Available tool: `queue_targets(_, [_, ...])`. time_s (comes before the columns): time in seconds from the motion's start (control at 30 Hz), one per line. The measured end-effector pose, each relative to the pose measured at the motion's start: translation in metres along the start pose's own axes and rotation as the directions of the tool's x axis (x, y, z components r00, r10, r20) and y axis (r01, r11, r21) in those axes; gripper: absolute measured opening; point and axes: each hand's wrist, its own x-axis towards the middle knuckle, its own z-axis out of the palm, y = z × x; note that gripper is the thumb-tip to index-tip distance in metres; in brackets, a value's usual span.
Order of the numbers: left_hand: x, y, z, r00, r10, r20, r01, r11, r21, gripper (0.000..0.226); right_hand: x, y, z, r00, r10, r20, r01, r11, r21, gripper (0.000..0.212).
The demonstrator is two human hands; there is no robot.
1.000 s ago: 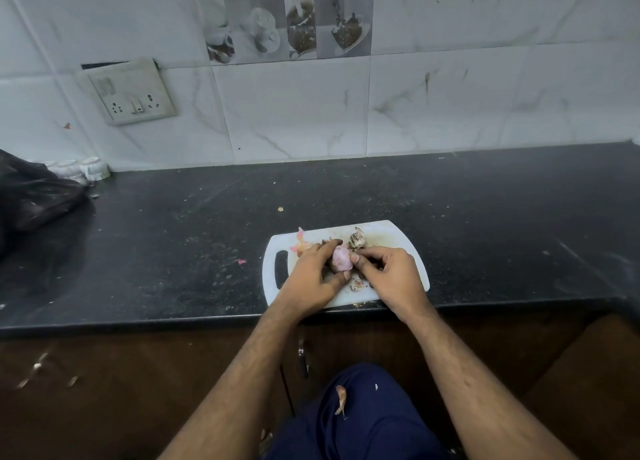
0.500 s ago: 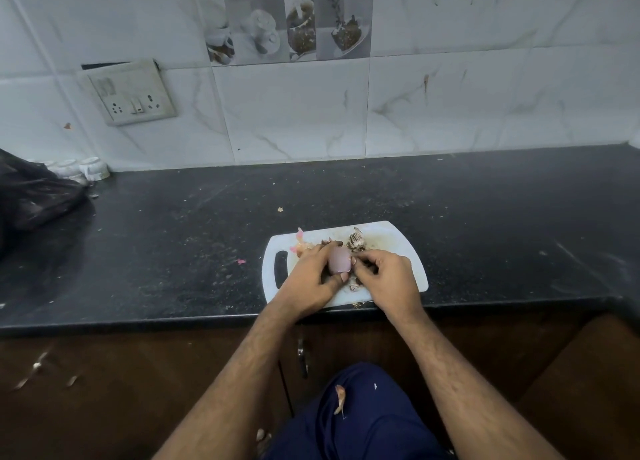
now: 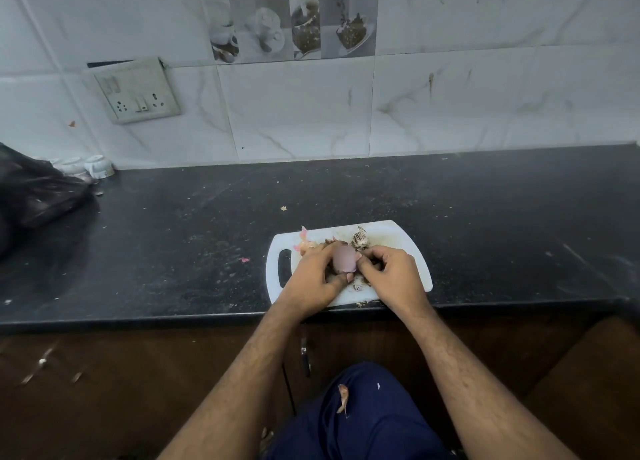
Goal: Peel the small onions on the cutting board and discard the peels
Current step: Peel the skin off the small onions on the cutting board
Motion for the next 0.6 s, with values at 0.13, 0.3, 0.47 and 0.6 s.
queue_targets(0.13, [-0.0001,0.0011,-0.0002,1.000,-0.009,0.003,0.009,1.000,-0.006,0.055,-0.0008,-0.0014,0.0005,1.000,0.003,-0.017,-0.003,1.000,0.020,0.008])
queue_targets(0.3, [-0.0001,0.0014,0.0001,0.999,-0.047,0.003,0.047,0.999,0.014,0.063,-0.0019,-0.0021,0.0020,0.999,-0.005,-0.041,0.004,1.000,-0.029,0.014])
queue_targets(0.47, [0.0007,-0.0007,0.0011,0.999,-0.049,-0.019,0.049,0.999,-0.018,0.064,0.0017,-0.0012,0.0014,0.999,0.011,0.033,-0.011,1.000,-0.022,0.008])
queue_targets(0.6, [-0.0003,-0.0009,0.0009,0.999,-0.017,-0.036,0.016,1.000,-0.027,0.061,0.0030,-0.0013,-0.0021,0.996,0.036,0.086,-0.041,0.998,0.056,0.007])
